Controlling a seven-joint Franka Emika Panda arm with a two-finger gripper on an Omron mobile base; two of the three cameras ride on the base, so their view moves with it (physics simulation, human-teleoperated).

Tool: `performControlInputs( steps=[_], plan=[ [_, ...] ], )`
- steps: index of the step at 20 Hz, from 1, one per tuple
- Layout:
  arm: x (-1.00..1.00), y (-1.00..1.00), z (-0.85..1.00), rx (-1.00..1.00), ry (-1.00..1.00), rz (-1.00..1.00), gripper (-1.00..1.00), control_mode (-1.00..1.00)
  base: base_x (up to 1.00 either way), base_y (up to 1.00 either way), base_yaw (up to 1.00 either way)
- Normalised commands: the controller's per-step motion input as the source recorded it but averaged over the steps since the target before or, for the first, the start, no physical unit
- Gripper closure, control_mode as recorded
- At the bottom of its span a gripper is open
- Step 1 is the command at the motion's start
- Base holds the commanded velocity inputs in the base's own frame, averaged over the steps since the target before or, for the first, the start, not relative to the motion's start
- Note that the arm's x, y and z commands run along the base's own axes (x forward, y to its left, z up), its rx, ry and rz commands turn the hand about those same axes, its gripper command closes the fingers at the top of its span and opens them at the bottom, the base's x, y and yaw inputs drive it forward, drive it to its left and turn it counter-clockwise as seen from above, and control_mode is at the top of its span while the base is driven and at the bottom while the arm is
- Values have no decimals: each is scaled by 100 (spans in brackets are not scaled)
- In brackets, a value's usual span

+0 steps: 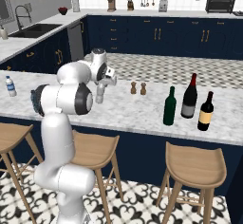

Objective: Move the plastic bottles in the middle to the plastics group, and the glass bottles in the middle to the glass group.

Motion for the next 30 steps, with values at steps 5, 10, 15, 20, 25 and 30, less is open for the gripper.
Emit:
performControlInputs(
  steps=[5,10,15,20,25,30],
  plan=[
    [-31,63,39,1,0,14,100,-100,0,0,0],
    [-26,74,22,0,0,15,100,-100,0,0,0],
    [-19,77,8,0,0,9,100,-100,0,0,0],
    [-12,78,-10,0,0,7,100,-100,0,0,0],
    [2,66,-29,-3,-2,1,100,-100,0,0,0],
    [21,37,-28,-5,0,0,100,-100,0,0,0]
  ],
)
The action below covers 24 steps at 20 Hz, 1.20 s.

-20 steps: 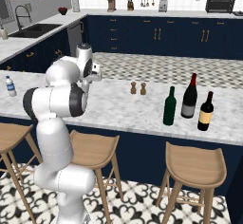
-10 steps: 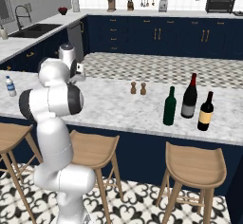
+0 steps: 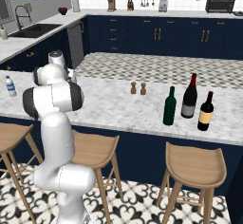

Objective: Move the plastic bottles in the middle to the plastics group, and the glass bottles in the middle to the glass group.

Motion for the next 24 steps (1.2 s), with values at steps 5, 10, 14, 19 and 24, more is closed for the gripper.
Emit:
performControlInputs(
  steps=[5,10,14,19,24],
  plan=[
    [19,18,-22,-2,0,0,100,-100,0,0,0],
    [3,8,-21,0,0,0,100,-100,0,0,0],
    [0,6,-20,0,0,0,100,-100,0,0,0],
    [0,4,-19,0,-2,0,100,-100,0,0,0],
    [-2,10,-20,0,-2,0,100,-100,0,0,0]
  ],
)
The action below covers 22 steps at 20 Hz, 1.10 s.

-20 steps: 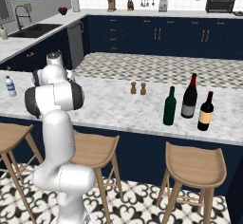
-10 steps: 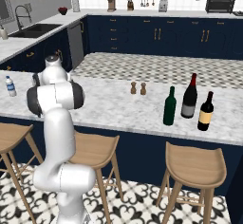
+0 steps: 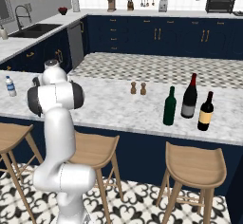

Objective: Move the plastic bottles in the middle to the plastics group, and the glass bottles in the middle to the glass group.

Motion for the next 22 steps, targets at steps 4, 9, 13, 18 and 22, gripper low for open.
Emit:
performControlInputs(
  steps=[4,9,13,18,22],
  plan=[
    [0,17,-22,0,-1,0,100,-100,0,0,0],
    [-2,15,-22,0,-1,0,100,-100,0,0,0],
    [-22,1,-19,0,0,0,-100,-100,0,0,0],
    [-29,0,-7,1,-2,0,-100,-100,0,0,0],
    [-13,-4,0,3,-7,0,-100,-100,0,0,0]
  ],
)
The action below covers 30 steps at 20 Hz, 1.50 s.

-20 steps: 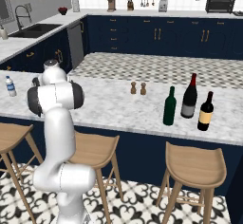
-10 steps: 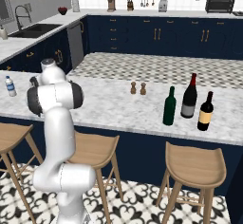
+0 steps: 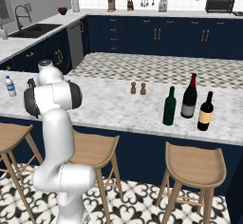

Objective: Move the plastic bottles in the middle to the plastics group, and the glass bottles in the middle to the glass group.

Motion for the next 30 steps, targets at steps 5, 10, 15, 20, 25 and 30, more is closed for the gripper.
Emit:
performControlInputs(
  steps=[5,10,15,20,25,30],
  plan=[
    [0,-5,27,3,-10,0,-100,-100,0,0,0],
    [-3,-20,71,7,-17,0,-100,-100,0,0,0],
    [-7,-57,60,2,-3,-1,-100,-100,0,0,0],
    [-18,-95,22,3,0,-7,-100,-100,0,0,0],
    [-35,-100,0,4,0,-12,-100,-100,0,0,0],
    [-69,-76,6,1,2,-12,-100,-100,0,0,0]
  ],
)
